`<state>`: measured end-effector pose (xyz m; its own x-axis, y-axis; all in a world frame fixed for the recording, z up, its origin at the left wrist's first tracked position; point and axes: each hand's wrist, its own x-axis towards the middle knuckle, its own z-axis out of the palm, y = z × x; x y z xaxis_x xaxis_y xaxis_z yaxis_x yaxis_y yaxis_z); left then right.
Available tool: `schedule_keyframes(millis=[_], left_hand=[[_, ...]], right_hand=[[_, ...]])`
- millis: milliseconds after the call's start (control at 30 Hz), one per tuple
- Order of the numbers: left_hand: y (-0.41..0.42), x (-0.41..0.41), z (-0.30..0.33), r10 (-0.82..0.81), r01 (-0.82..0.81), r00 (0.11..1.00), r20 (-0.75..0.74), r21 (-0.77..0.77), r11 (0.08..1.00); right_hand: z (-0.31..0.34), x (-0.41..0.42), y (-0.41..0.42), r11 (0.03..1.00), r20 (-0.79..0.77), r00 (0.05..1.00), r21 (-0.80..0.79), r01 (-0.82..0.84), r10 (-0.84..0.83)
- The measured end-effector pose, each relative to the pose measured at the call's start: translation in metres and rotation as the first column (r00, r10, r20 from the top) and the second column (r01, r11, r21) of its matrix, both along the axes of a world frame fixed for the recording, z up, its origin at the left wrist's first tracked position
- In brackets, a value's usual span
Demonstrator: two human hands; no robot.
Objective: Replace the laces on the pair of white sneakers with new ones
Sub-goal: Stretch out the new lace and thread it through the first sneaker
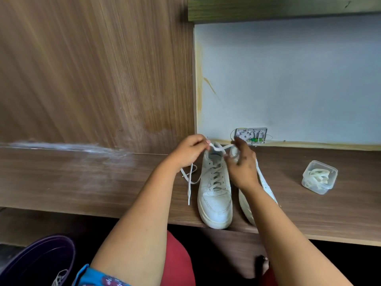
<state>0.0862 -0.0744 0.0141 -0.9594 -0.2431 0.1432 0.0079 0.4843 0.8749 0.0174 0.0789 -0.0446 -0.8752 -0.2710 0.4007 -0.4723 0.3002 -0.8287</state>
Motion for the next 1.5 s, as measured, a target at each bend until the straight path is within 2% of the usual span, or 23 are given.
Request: schedule_keyframes(millis=[67,100,167,267,367,433,467,500,567,633,700,767,833,900,967,1033,1067,1133,1233,1267,1333,1400,1500], left_hand=[[0.007,-0.003,-0.005,-0.040,0.042,0.998,0.041,-0.028,0.999],[0.009,-0.004,-0.007,-0.034,0.035,0.999,0.041,-0.030,0.999],[0.007,-0.004,-0.006,0.007,-0.007,1.000,0.026,-0.015,1.000],[-0.001,0.000,-0.002,0.026,-0.026,0.999,0.027,-0.010,1.000],[-0.004,0.001,-0.006,0.017,-0.015,0.999,0.052,-0.027,1.000],[0.000,-0.002,-0.009,-0.001,0.004,0.997,0.079,-0.042,0.999],[0.003,-0.004,-0.012,-0.016,0.021,0.996,0.089,-0.056,0.998],[0.009,-0.007,-0.014,-0.026,0.033,0.995,0.093,-0.074,0.997],[0.019,-0.012,-0.017,-0.029,0.037,0.997,0.078,-0.106,0.994],[0.023,-0.017,-0.019,-0.017,0.024,0.999,0.052,-0.134,0.991],[0.018,-0.019,-0.022,0.009,0.001,0.998,0.064,-0.154,0.988],[0.008,-0.018,-0.024,0.028,-0.018,0.998,0.065,-0.142,0.990],[-0.001,-0.015,-0.028,0.034,-0.027,0.998,0.047,-0.126,0.992],[-0.003,-0.015,-0.030,0.015,-0.009,0.998,0.058,-0.106,0.994],[0.000,-0.018,-0.033,0.012,-0.005,0.998,0.061,-0.110,0.994],[0.007,-0.021,-0.035,0.022,-0.019,0.999,0.047,-0.075,0.997],[0.010,-0.023,-0.035,0.026,-0.024,0.999,0.043,-0.033,0.999],[0.011,-0.025,-0.033,0.069,-0.071,0.997,0.033,0.078,0.994],[0.003,-0.028,-0.037,0.267,-0.263,0.964,0.018,0.252,0.931],[0.001,-0.030,-0.041,0.343,-0.341,0.939,0.029,0.225,0.913],[0.002,-0.034,-0.049,0.454,-0.452,0.889,0.065,-0.045,0.891],[0.011,-0.035,-0.052,0.489,-0.444,0.861,0.137,-0.265,0.856],[0.016,-0.042,-0.052,0.474,-0.405,0.848,0.238,-0.286,0.869]], right_hand=[[0.004,0.008,-0.005,0.989,-0.139,0.981,0.078,-0.122,0.132],[0.005,0.010,-0.007,0.990,-0.190,0.975,0.099,-0.100,0.117],[-0.001,0.006,-0.006,0.994,-0.230,0.973,0.097,0.041,-0.018],[-0.006,-0.006,0.003,0.977,-0.056,0.980,0.084,0.194,-0.190],[-0.004,-0.013,0.010,0.913,0.121,0.905,0.044,0.406,-0.408],[-0.004,-0.013,0.015,0.843,0.124,0.835,0.035,0.537,-0.536],[-0.007,-0.013,0.016,0.830,0.068,0.828,0.018,0.557,-0.557],[-0.007,-0.010,0.016,0.853,-0.011,0.853,-0.013,0.521,-0.521],[-0.009,-0.004,0.009,0.969,-0.146,0.958,-0.032,0.244,-0.246],[-0.011,0.005,-0.001,0.997,-0.213,0.977,0.072,0.005,0.011],[-0.015,0.003,-0.006,0.996,-0.216,0.976,0.083,0.021,-0.003],[-0.018,-0.008,-0.001,0.988,-0.097,0.984,0.018,0.153,-0.150],[-0.023,-0.023,0.009,0.971,-0.014,0.972,0.049,0.233,-0.233],[-0.020,-0.026,0.015,0.972,-0.121,0.979,0.148,0.183,-0.166],[-0.014,-0.020,0.012,0.974,-0.259,0.965,0.225,0.012,0.048],[-0.008,-0.007,0.005,0.951,-0.185,0.948,0.220,-0.217,0.259],[-0.008,-0.006,0.003,0.945,-0.158,0.943,0.199,-0.260,0.292],[-0.012,-0.008,-0.001,0.973,-0.152,0.964,0.108,-0.204,0.219],[-0.013,-0.014,0.000,0.997,-0.094,0.993,-0.017,-0.075,0.073],[-0.012,-0.016,0.001,1.000,-0.101,0.995,-0.012,-0.023,0.022],[-0.013,-0.019,0.003,0.998,-0.161,0.987,0.056,0.035,-0.026],[-0.016,-0.021,0.001,0.987,-0.210,0.978,0.157,0.025,0.008],[-0.023,-0.020,-0.008,0.968,-0.232,0.970,0.253,-0.010,0.070]])
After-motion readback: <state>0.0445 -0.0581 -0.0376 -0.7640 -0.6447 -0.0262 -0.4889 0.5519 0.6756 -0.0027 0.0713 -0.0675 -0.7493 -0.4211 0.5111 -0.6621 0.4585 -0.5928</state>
